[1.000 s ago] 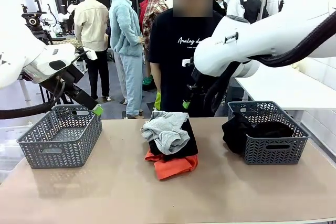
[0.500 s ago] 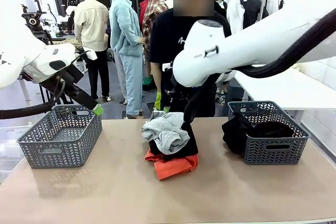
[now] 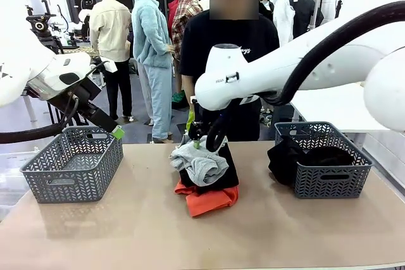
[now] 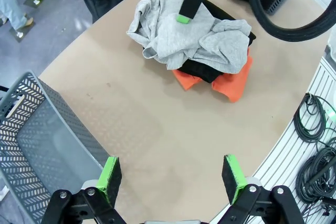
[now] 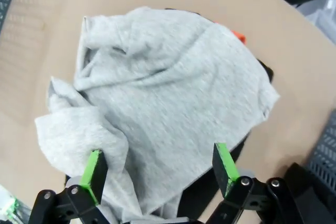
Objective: Sort the tops and bottoms.
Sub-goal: Lift clothes from the center of the table with your right hand.
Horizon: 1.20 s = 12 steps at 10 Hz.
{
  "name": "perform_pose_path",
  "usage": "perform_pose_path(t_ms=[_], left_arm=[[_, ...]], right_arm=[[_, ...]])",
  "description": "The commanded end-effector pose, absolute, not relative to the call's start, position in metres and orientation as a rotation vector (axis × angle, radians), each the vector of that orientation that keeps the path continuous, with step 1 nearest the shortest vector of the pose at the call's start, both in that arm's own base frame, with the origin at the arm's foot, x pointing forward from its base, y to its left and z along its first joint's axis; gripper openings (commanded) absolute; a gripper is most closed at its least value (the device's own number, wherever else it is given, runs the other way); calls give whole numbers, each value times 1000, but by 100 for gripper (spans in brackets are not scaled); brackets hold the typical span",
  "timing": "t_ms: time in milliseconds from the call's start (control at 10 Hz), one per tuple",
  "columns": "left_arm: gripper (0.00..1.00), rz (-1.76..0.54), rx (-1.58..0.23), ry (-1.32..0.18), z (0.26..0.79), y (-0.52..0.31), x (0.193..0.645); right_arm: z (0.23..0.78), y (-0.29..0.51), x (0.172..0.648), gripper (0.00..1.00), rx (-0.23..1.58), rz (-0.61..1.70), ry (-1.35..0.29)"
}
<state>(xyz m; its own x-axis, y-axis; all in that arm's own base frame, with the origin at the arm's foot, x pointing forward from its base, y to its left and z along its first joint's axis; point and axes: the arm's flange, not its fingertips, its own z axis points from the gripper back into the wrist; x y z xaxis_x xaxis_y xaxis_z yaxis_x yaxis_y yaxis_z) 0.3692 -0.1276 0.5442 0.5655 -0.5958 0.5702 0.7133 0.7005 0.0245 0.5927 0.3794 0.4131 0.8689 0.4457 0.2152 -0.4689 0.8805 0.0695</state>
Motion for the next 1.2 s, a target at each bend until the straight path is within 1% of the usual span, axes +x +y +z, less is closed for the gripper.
perform_pose_path(t_ms=[0,200,400,800,900,1100], left_arm=[[100,-779,-223,-578,546,-127,370],[100,-779,-223,-578,546,-127,370],[100,-779,-223,-578,546,-127,370],[100,-779,-223,-578,546,-127,370],[100,-779,-223,-578,546,-127,370],[100,-779,-223,-578,546,-127,370]], right_arm=[[416,391,601,100,127,442,-175],[415,395,601,100,143,429,-179],[416,406,592,100,122,434,-164],[405,403,591,100,110,438,-75],[404,403,591,87,94,450,-66],[405,404,592,50,93,441,-56]])
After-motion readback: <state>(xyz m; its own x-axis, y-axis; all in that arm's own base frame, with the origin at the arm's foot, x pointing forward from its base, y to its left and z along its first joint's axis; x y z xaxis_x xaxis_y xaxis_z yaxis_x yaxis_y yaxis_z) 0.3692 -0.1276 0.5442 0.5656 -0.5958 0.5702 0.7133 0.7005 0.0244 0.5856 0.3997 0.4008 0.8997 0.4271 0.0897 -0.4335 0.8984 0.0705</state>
